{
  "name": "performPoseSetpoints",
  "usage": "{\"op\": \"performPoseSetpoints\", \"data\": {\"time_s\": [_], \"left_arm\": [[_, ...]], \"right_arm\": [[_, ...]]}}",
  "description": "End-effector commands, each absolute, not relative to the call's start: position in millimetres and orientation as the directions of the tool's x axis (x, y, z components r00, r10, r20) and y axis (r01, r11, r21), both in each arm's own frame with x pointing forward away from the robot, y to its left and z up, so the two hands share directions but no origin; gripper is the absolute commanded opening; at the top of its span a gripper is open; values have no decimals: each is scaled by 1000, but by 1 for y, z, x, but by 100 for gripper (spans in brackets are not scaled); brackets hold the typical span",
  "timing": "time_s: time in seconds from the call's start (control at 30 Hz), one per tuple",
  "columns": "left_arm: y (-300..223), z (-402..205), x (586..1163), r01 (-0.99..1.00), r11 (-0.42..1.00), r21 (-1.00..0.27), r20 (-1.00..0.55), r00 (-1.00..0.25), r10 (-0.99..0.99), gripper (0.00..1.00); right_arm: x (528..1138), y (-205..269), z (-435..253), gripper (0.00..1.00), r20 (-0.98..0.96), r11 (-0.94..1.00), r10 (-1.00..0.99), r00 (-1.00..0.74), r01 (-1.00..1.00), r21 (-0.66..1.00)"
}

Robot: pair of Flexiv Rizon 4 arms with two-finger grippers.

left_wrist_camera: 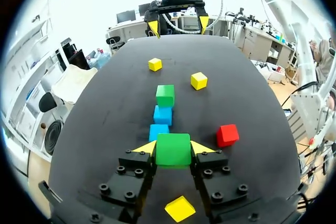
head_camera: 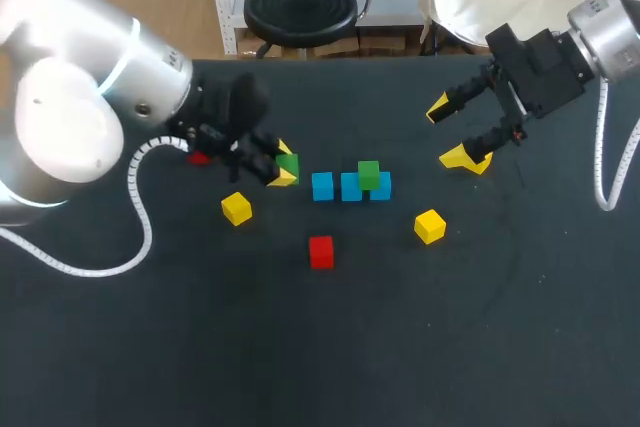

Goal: Place the blue cubes, place green cubes on the blue cubes, place the yellow cubes on the green cubes, then place the red cubes on the yellow cubes, and place purple cube on the red cubes.

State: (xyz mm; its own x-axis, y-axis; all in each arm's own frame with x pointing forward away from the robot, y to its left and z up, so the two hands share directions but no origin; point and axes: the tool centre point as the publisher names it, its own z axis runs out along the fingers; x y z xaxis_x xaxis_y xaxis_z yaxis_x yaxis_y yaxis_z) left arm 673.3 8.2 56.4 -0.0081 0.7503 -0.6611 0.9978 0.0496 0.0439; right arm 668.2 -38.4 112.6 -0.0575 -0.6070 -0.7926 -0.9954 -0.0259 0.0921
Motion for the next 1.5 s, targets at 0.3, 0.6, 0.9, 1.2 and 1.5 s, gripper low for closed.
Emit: {"op": "performPoseSetpoints", "data": {"time_s": [0.3,0.6,0.9,1.2,1.5], "left_arm": [[6,57,675,998,49,44,-657,-8,754,0],[1,58,683,999,34,37,-680,0,733,0],[-31,60,686,998,-15,56,-673,48,738,0],[-44,47,698,1000,-12,16,-677,20,736,0],[-47,36,701,1000,-10,-12,-668,-1,744,0]], "right_arm": [[668,-39,113,100,-792,-24,-607,-58,-996,91],[668,-39,113,100,-792,-24,-607,-58,-996,91],[668,-39,113,100,-792,-24,-607,-58,-996,91],[668,-39,113,100,-792,-24,-607,-58,-996,91],[668,-39,113,100,-792,-24,-607,-58,-996,91]]}}
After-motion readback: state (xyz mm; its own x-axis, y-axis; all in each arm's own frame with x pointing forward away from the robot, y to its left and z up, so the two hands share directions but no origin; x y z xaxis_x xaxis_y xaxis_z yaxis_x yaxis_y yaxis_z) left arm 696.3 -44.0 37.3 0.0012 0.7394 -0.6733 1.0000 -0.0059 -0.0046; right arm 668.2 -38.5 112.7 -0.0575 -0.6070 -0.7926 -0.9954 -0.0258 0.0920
